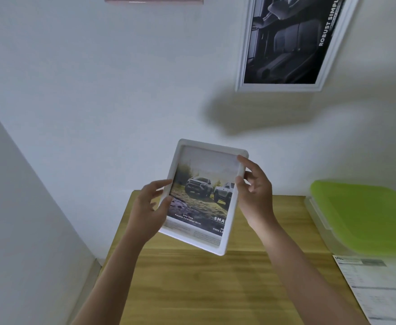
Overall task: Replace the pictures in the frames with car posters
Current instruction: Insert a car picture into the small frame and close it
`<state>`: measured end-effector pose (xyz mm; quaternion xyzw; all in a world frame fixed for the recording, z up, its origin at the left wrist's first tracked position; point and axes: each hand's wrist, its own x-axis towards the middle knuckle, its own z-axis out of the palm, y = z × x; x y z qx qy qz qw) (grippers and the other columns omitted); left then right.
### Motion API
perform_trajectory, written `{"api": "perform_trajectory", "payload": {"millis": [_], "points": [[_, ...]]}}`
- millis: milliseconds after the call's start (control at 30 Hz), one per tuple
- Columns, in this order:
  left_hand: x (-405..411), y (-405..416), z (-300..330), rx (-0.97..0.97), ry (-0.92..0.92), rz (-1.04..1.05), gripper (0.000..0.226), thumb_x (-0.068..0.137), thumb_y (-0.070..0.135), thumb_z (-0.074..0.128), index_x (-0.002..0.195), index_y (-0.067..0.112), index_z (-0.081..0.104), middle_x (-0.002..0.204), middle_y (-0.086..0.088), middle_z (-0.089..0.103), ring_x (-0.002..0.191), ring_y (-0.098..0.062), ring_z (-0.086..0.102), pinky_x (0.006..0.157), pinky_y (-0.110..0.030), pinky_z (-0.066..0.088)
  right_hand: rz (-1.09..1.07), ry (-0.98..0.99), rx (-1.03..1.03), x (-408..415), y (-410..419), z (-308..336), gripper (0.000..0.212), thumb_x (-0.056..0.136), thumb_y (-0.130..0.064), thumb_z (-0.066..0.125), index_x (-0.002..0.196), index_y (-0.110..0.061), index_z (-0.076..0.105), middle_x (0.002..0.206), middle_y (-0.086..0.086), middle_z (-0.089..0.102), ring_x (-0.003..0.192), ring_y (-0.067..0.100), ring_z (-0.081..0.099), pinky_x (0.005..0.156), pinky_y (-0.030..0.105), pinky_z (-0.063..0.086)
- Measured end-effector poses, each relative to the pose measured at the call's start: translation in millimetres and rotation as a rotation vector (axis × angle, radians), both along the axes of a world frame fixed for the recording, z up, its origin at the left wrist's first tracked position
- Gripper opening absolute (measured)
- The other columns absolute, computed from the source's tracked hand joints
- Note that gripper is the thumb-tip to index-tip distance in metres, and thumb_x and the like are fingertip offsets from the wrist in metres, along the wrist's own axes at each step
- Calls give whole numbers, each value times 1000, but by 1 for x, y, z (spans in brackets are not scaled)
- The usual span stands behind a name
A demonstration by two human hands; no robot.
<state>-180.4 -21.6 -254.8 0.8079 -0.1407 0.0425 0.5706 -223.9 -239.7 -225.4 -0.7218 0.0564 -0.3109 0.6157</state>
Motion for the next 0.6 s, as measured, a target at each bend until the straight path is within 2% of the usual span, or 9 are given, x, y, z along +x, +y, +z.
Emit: {"api": "perform_trajectory", "payload": {"millis": [167,333,433,533,600], "points": [[-2,-9,3,-106,52,-48,37,85,0,59,109,29,64,110,7,65,100,-16,59,76,-20,48,-9,-9,-13,-1,-15,7,41,93,2,48,112,-33,57,95,-13,59,73,-5,54,66,9,47],[-3,-29,15,-226,95,-167,30,86,-4,58,105,18,65,106,2,69,100,-17,63,84,-26,48,-42,-57,1,-2,-39,19,44,92,3,48,109,-36,59,96,-14,60,70,-3,51,66,10,43],[-3,-48,29,-262,101,-245,28,86,-4,58,107,13,64,104,-4,68,88,-22,65,78,-23,51,-74,-96,23,0,-59,30,45,93,3,46,107,-37,59,103,-12,62,71,-4,53,67,8,40],[-1,-72,45,-290,65,-296,30,80,8,67,106,23,66,100,-1,67,77,-24,62,79,-35,53,-78,-115,41,2,-86,45,40,95,0,46,111,-33,60,108,-20,63,84,-7,58,76,9,42],[1,-91,59,-326,20,-297,32,71,23,69,103,30,68,99,-1,68,75,-24,62,80,-43,54,-58,-125,45,4,-106,59,36,95,-4,46,114,-31,60,113,-10,65,90,-1,58,79,13,43]]}}
